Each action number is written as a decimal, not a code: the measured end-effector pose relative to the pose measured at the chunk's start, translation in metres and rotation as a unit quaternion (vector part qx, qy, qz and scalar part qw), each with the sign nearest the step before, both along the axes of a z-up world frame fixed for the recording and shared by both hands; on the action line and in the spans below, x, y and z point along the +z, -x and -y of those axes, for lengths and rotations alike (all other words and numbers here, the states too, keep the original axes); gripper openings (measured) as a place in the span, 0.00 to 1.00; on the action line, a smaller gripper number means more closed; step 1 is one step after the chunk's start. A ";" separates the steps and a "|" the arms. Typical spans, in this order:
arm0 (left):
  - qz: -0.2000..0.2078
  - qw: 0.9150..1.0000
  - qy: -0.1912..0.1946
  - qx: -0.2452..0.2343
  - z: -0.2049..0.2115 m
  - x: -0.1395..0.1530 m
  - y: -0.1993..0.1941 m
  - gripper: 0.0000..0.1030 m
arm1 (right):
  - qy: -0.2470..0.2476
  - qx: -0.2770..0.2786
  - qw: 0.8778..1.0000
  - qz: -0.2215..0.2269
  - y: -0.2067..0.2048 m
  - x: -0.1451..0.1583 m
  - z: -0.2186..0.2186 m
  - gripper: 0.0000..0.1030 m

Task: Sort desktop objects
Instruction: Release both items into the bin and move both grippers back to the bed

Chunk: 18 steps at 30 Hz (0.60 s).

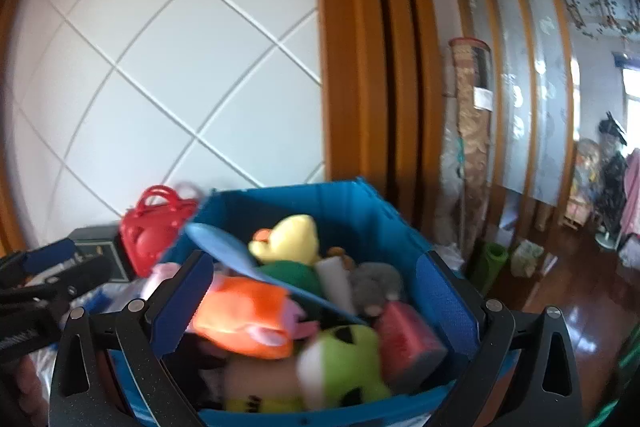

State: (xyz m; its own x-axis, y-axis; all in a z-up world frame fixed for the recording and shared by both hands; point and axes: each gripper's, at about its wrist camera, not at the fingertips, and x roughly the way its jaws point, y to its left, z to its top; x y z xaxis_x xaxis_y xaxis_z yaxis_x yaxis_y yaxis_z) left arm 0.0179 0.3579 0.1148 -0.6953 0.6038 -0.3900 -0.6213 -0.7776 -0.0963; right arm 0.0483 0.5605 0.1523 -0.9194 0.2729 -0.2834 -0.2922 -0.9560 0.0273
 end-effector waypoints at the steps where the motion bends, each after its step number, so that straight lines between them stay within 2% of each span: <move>1: 0.001 1.000 -0.001 0.004 0.008 -0.001 0.002 0.72 | -0.002 0.007 1.000 -0.004 0.000 0.003 0.011 1.00; 5: 0.001 1.000 0.003 0.027 0.049 -0.007 0.011 0.72 | -0.008 0.032 0.999 -0.019 0.002 0.010 0.049 1.00; 10: 0.020 0.998 0.001 0.055 0.107 -0.017 0.030 0.72 | -0.016 0.072 0.997 -0.022 0.019 0.017 0.108 1.00; 18: 0.041 0.988 0.021 0.147 0.212 -0.047 0.074 0.72 | -0.022 0.142 0.990 -0.006 0.064 0.010 0.203 1.00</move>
